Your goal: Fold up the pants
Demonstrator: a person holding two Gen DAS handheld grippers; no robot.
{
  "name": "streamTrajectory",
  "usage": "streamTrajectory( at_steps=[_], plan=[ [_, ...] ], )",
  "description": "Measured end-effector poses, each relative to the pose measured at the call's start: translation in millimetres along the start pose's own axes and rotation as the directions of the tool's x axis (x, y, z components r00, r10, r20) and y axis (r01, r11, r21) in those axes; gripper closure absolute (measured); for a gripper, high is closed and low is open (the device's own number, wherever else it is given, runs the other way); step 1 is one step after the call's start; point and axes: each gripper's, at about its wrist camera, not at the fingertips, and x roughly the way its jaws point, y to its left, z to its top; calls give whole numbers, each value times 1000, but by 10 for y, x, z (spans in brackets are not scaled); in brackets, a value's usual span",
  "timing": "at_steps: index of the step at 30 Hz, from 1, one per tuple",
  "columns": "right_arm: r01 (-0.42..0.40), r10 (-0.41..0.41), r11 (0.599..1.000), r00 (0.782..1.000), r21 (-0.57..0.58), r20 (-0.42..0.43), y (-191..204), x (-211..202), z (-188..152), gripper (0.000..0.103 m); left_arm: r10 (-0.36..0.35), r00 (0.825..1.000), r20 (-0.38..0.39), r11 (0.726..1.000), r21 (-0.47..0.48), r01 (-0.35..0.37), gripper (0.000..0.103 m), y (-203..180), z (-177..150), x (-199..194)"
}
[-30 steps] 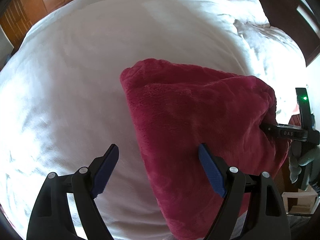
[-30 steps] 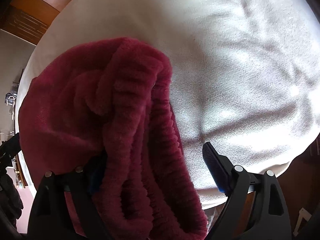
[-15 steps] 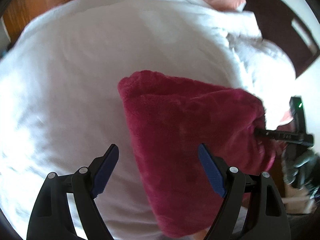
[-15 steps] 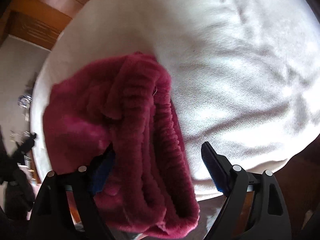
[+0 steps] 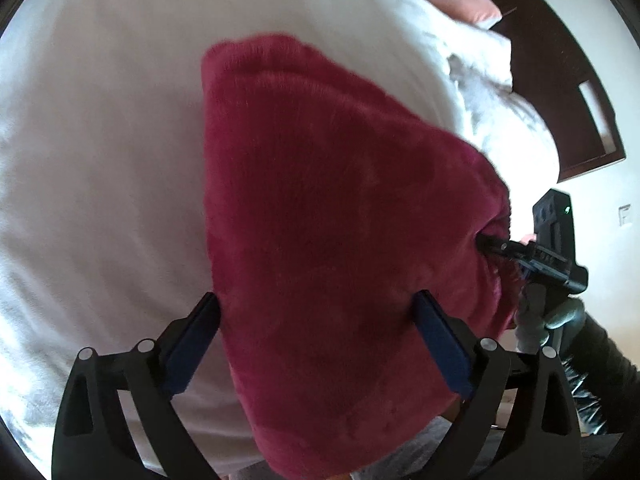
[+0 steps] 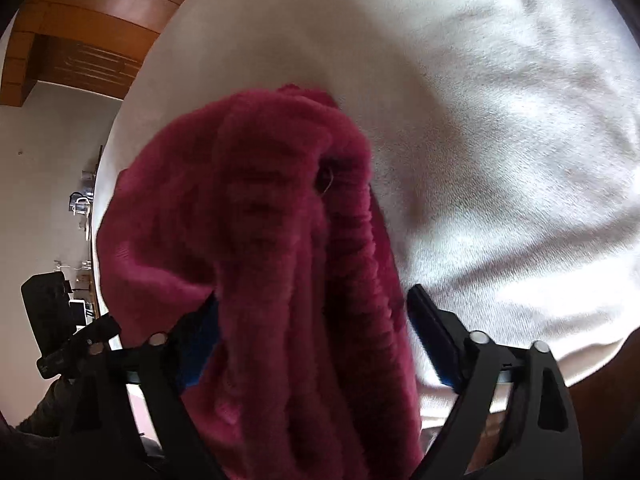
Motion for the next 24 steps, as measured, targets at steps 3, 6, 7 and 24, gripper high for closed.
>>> streamTrajectory(
  at_steps=[3, 6, 7, 24],
  plan=[
    [-13, 13, 1000, 1000, 2, -7, 2, 85, 34, 7, -20, 1000, -23, 999, -26, 19, 6, 59, 13, 93],
    [-39, 40, 999, 999, 14, -14, 4, 154, 93, 7, -44, 998, -44, 997, -65, 41, 5, 161, 18, 171],
    [-47, 47, 999, 999, 19, -17, -14, 159, 92, 7, -55, 997, -54, 995, -81, 50, 5, 197, 15, 201],
    [-93, 93, 995, 996, 28, 3, 230, -48, 165, 56, -219, 972, -82, 962, -187, 201, 47, 255, 10, 111]
  ],
)
